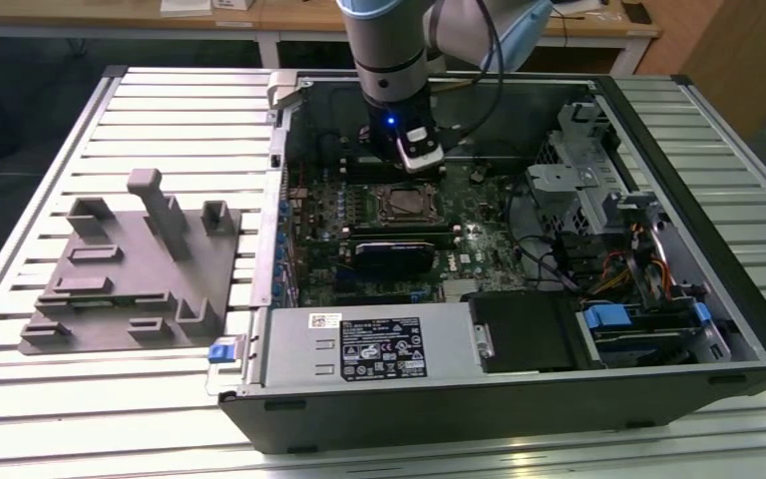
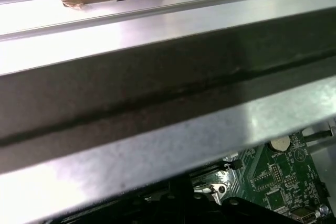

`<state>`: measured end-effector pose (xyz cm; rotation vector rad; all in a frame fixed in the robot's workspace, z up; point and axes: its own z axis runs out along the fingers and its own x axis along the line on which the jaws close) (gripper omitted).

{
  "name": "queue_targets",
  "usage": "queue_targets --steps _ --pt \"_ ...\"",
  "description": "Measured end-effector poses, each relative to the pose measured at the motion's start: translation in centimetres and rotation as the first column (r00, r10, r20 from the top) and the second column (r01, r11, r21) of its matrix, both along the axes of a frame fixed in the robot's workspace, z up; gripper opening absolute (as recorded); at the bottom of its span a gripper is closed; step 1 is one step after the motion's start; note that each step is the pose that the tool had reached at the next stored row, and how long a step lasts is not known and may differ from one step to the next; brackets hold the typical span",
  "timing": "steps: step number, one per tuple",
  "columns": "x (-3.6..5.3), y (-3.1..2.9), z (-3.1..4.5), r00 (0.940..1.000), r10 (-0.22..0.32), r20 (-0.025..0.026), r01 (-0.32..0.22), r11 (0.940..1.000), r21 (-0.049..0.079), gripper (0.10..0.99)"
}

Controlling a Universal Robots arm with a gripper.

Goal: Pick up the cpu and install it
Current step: 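Install the first cpu locking lever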

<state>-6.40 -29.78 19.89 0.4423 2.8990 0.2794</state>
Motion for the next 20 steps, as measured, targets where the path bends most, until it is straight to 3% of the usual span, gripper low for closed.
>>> queue_targets --steps 11,20 --pt "0.00 0.14 -0.14 0.9997 -0.023 0.0004 0.023 0.9997 0.010 0.106" --pt "0.00 0.14 -0.31 0.9996 -0.028 0.0003 0.028 0.9995 0.010 0.106"
